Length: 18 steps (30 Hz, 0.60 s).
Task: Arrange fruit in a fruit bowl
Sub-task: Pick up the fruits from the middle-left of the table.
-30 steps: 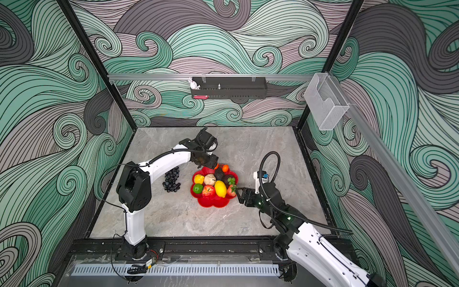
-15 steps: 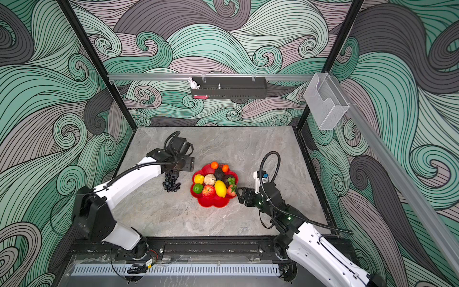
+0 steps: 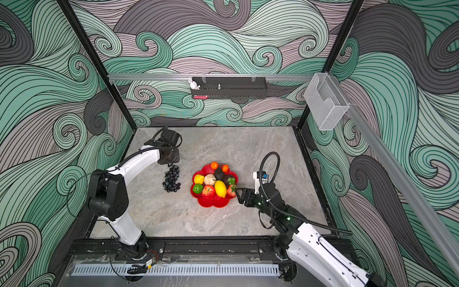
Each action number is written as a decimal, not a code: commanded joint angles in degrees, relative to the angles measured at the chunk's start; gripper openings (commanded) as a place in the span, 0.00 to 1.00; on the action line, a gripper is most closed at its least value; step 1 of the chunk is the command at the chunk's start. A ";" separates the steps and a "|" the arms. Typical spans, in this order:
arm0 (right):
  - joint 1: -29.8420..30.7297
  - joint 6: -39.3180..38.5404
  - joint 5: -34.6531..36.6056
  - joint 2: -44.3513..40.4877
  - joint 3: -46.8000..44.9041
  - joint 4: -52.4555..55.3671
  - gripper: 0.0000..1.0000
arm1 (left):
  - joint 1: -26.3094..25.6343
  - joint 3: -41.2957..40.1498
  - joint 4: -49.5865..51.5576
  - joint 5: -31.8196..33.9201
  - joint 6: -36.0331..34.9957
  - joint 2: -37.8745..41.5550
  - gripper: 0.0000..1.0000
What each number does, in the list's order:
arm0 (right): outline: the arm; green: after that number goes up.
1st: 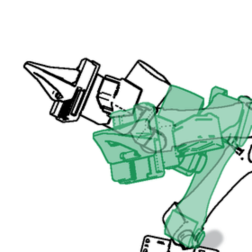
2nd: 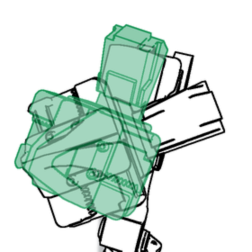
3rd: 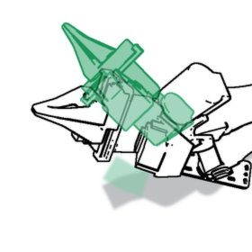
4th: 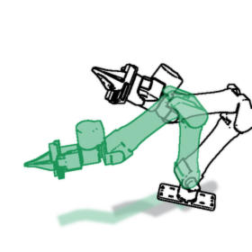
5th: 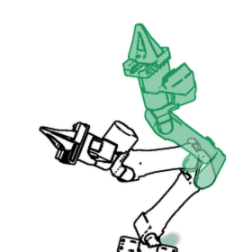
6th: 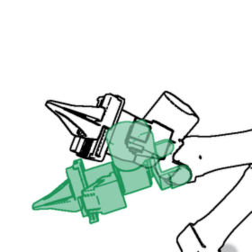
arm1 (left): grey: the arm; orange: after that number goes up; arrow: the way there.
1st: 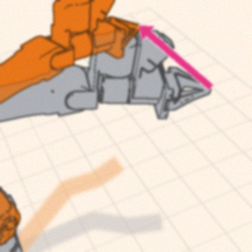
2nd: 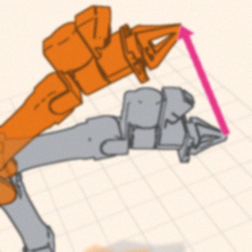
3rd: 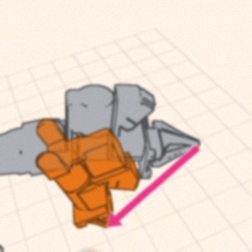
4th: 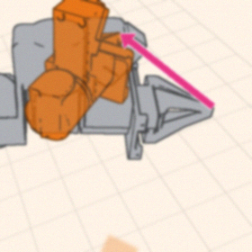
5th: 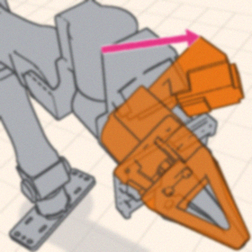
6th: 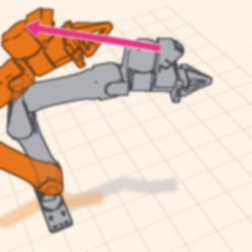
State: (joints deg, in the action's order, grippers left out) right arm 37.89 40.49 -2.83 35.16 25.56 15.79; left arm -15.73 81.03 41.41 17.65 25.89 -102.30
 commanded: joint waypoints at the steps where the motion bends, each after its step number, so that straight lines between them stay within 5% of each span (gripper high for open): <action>1: -0.34 -0.59 0.46 -1.05 -0.80 0.58 0.78 | 1.47 3.89 4.25 -3.46 1.22 -3.54 0.42; 18: -0.36 -0.07 0.02 0.09 -0.34 0.34 0.78 | 2.62 5.43 4.27 -5.10 1.43 -8.41 0.27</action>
State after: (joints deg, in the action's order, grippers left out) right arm 37.89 40.56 -2.85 35.27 25.56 16.12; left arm -13.87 84.62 43.53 12.75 26.63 -109.58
